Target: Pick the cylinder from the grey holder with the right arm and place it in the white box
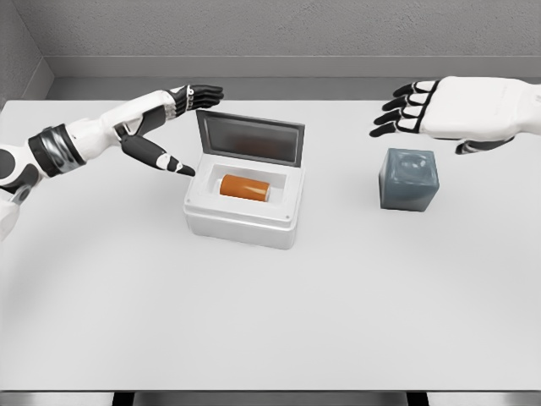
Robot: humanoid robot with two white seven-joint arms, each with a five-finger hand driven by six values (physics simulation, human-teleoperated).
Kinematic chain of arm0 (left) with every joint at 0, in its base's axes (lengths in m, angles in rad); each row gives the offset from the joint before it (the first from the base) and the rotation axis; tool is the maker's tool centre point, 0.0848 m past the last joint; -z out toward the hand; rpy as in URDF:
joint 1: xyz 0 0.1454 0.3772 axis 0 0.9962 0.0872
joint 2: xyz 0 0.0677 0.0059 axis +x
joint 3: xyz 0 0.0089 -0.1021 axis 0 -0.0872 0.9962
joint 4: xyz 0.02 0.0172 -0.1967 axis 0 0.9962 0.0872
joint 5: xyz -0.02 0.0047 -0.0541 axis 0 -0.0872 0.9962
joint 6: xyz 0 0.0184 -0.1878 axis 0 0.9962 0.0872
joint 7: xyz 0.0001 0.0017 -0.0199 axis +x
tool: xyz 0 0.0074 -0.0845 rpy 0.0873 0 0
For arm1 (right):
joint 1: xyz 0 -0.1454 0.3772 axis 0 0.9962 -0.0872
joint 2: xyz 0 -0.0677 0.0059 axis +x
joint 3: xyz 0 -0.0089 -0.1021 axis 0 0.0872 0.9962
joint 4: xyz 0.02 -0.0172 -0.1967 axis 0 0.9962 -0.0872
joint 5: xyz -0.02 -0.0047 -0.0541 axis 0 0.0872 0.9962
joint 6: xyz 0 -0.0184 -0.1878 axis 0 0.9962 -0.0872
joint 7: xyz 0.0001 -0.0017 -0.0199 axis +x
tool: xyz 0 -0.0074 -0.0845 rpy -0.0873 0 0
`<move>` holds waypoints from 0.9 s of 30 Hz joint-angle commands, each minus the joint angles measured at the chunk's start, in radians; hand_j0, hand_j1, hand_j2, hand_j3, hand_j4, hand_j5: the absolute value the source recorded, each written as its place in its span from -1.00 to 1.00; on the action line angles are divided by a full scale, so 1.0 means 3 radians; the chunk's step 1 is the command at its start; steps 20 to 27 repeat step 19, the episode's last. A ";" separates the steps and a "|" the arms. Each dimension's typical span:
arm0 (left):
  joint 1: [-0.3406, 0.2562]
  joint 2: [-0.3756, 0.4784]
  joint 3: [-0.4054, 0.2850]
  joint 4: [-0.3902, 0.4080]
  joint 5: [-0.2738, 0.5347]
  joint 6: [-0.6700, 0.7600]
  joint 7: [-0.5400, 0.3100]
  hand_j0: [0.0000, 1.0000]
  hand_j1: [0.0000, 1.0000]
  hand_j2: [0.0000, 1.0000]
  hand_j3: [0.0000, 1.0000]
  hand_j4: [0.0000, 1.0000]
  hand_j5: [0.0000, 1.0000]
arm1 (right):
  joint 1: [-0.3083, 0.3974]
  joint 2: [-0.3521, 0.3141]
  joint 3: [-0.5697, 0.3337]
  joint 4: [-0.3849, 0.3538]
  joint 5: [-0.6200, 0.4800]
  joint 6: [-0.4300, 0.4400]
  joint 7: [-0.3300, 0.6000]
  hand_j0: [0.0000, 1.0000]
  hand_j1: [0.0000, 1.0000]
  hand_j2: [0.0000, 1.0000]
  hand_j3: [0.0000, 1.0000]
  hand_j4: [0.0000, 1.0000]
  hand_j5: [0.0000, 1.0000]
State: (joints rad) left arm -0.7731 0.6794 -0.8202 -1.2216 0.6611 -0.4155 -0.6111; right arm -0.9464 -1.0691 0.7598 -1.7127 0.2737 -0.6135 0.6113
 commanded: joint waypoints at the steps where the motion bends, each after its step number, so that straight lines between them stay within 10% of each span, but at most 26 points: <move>1: 0.0010 0.0021 -0.0002 0.0002 -0.0020 -0.0011 0.0001 1.00 1.00 1.00 1.00 1.00 1.00 | -0.0005 -0.0036 -0.0002 -0.0023 -0.0012 0.0009 -0.0002 1.00 1.00 1.00 1.00 1.00 1.00; 11: 0.0179 0.0405 -0.0002 -0.0540 0.0133 -0.0108 0.0001 1.00 1.00 1.00 1.00 1.00 1.00 | -0.0005 -0.0021 -0.0007 -0.0038 -0.0012 0.0009 -0.0002 1.00 1.00 1.00 1.00 1.00 1.00; 27: 0.0184 0.0548 0.0004 -0.0254 0.0143 -0.0282 0.0001 1.00 1.00 1.00 1.00 1.00 1.00 | -0.0005 -0.0021 0.0014 -0.0038 -0.0012 0.0009 -0.0002 1.00 1.00 1.00 1.00 1.00 1.00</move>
